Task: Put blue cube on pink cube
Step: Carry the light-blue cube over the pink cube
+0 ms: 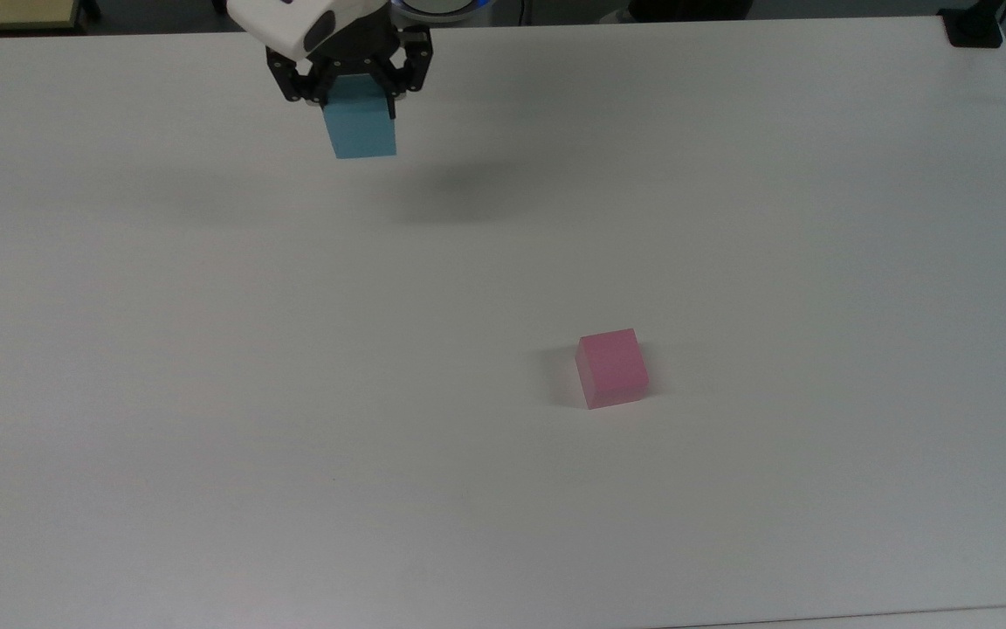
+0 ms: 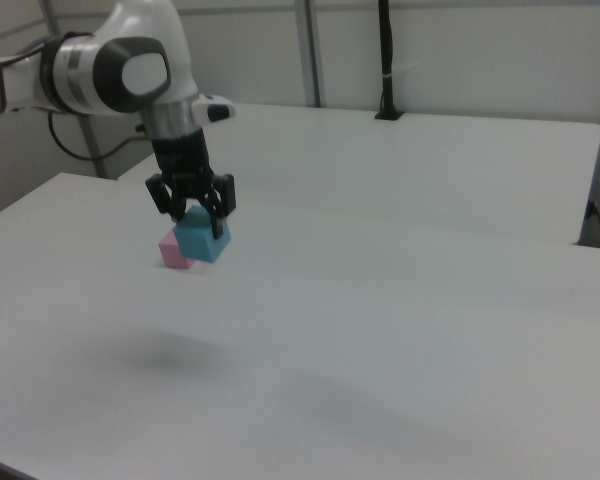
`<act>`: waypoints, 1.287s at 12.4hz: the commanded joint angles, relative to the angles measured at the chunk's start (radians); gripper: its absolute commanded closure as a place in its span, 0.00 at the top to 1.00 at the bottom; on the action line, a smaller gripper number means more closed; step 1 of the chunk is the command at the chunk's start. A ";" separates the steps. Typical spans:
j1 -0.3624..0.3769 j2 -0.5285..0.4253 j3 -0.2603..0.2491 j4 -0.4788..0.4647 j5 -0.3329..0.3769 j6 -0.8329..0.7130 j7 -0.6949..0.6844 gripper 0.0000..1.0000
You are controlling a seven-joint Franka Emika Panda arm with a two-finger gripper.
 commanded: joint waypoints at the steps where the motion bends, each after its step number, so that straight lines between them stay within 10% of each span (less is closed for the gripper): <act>1: 0.095 0.123 -0.008 0.169 0.029 -0.012 0.090 0.28; 8: 0.215 0.405 -0.005 0.504 0.052 -0.005 0.335 0.31; 16: 0.258 0.551 0.012 0.562 0.069 0.161 0.473 0.36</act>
